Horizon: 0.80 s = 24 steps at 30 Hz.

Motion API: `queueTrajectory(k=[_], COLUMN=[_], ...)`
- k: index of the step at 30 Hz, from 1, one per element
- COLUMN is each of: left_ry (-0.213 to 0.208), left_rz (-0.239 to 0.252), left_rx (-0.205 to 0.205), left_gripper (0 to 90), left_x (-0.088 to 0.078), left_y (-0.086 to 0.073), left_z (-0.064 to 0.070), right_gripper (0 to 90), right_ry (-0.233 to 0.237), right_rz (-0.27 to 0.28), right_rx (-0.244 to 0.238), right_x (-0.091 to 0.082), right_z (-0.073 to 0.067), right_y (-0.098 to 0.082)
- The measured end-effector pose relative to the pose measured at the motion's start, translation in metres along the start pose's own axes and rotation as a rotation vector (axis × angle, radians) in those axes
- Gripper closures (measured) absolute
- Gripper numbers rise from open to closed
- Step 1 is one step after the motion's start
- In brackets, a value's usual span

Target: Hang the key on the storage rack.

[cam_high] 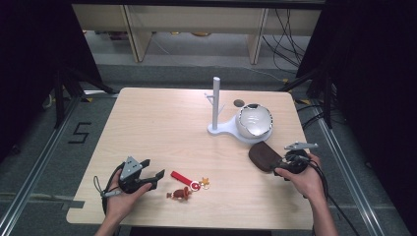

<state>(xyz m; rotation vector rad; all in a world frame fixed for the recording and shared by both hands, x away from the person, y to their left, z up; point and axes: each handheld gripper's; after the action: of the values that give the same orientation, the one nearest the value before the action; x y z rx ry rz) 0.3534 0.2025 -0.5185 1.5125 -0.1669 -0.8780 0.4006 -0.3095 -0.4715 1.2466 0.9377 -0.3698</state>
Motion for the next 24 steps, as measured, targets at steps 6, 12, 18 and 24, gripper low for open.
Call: queueTrajectory(k=[6, 12, 18, 24], left_ry=[0.002, 0.001, 0.004, -0.002], left_rz=[-0.002, -0.004, -0.002, 0.000], left_rx=[-0.003, 0.003, -0.001, -0.004], left_gripper=[26.9, 26.9, 26.8, 26.8], left_x=[0.000, 0.000, 0.000, 0.001], left_y=[0.002, 0.001, 0.001, 0.000], left_z=[-0.001, -0.001, 0.000, -0.001], right_gripper=[20.5, 21.2, 20.2, 18.6], right_ry=[0.073, 0.104, 0.167, 0.247], right_rz=[-0.067, -0.104, -0.154, -0.183], right_rx=[0.048, 0.059, 0.070, 0.115], right_x=[0.012, 0.029, 0.042, 0.050], right_z=[0.009, 0.023, 0.031, 0.040], right_y=[0.015, 0.028, 0.035, 0.035])
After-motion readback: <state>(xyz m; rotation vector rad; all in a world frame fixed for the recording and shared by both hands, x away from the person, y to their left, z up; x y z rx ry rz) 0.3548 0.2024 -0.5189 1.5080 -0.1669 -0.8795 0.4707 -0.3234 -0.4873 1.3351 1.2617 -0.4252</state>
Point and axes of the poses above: each handheld gripper's, and its own axes: x roughly forward along the jaws, y roughly out of its top, z roughly to its right, and after that the axes turned 4 degrees about -y, right-handed
